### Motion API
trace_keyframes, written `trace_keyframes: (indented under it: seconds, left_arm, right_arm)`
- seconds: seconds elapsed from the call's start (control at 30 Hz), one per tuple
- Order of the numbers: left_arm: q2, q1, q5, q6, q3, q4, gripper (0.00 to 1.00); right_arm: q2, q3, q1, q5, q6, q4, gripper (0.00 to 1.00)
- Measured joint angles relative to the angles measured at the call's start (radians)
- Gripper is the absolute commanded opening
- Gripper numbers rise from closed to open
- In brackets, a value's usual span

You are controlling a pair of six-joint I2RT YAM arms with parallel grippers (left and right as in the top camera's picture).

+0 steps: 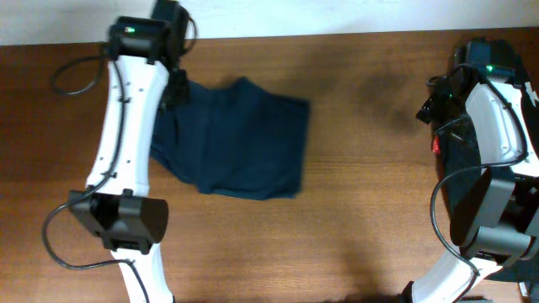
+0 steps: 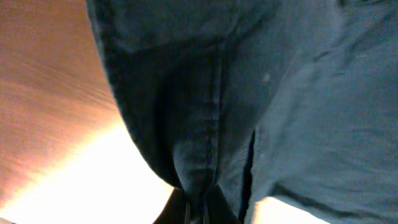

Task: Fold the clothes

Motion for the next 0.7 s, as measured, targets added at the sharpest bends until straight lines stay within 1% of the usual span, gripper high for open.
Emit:
trace_keyframes:
  seconds: [0.03, 0.1, 0.23, 0.33, 0.47, 0.5, 0.6, 0.67, 0.7]
  left_arm:
    - [-0.013, 0.045, -0.015, 0.0, 0.011, 0.0, 0.01]
    - [-0.029, 0.066, -0.025, 0.0, 0.011, -0.001, 0.01]
    - [-0.048, 0.0, -0.003, -0.001, -0.003, 0.028, 0.01]
    - [-0.051, -0.055, 0.052, -0.003, -0.123, 0.138, 0.01]
    - [-0.053, -0.121, 0.155, -0.005, -0.295, 0.353, 0.02]
    - [-0.053, -0.147, 0.185, -0.006, -0.326, 0.386, 0.06]
    - [-0.053, -0.187, 0.204, -0.014, -0.401, 0.497, 0.06]
    - [-0.053, -0.211, 0.21, -0.014, -0.47, 0.557, 0.09]
    - [-0.053, -0.219, 0.211, -0.015, -0.505, 0.595, 0.14]
  right_arm:
    - [0.0, 0.0, 0.0, 0.0, 0.0, 0.0, 0.99]
    - [0.0, 0.0, 0.0, 0.0, 0.0, 0.0, 0.99]
    - [0.0, 0.0, 0.0, 0.0, 0.0, 0.0, 0.99]
    - [0.0, 0.0, 0.0, 0.0, 0.0, 0.0, 0.99]
    - [0.0, 0.0, 0.0, 0.0, 0.0, -0.001, 0.99]
    - [0.0, 0.0, 0.0, 0.0, 0.0, 0.0, 0.99]
    - [0.0, 0.0, 0.0, 0.0, 0.0, -0.001, 0.99]
    - [0.0, 0.0, 0.0, 0.0, 0.0, -0.001, 0.99]
    - [0.0, 0.0, 0.0, 0.0, 0.0, 0.001, 0.99]
